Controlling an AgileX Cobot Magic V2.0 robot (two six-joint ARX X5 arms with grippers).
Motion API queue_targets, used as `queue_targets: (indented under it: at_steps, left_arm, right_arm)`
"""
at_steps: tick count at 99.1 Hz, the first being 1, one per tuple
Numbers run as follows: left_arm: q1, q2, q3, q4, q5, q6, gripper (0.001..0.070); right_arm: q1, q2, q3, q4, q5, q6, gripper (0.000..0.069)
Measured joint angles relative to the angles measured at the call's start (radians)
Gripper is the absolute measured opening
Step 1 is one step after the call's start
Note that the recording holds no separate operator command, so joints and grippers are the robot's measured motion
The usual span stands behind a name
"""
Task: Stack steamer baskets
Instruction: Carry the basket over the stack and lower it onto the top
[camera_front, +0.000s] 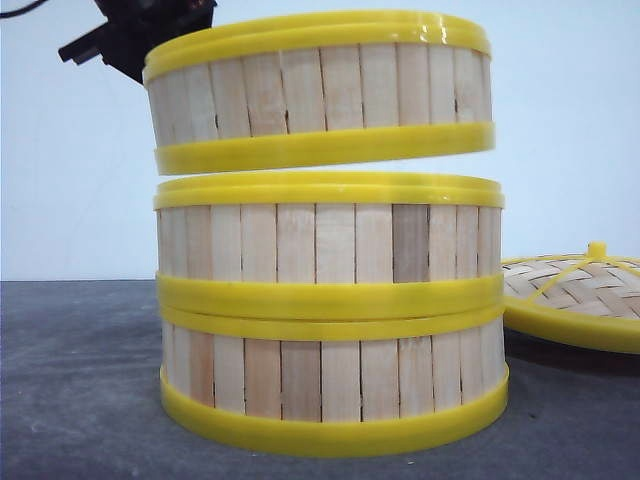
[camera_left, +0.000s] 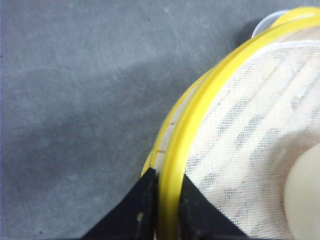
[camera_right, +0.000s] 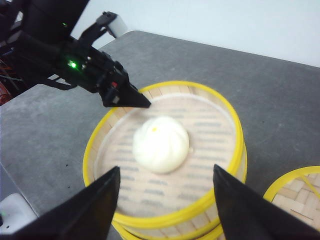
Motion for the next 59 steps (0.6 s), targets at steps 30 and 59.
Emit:
queue_targets:
  at_steps: [30,59]
  left_arm:
    - [-0.005,0.013,0.002,-0.017,-0.001,-0.004,0.0021]
    - [-0.005,0.017,0.087,-0.114,0.000,0.011,0.0021]
  right_arm:
    - [0.000,0.000,0.000,-0.007,-0.001,0.000,0.0358]
    - [0.000,0.000,0.000,-0.010,0.000,0.000,0.0358]
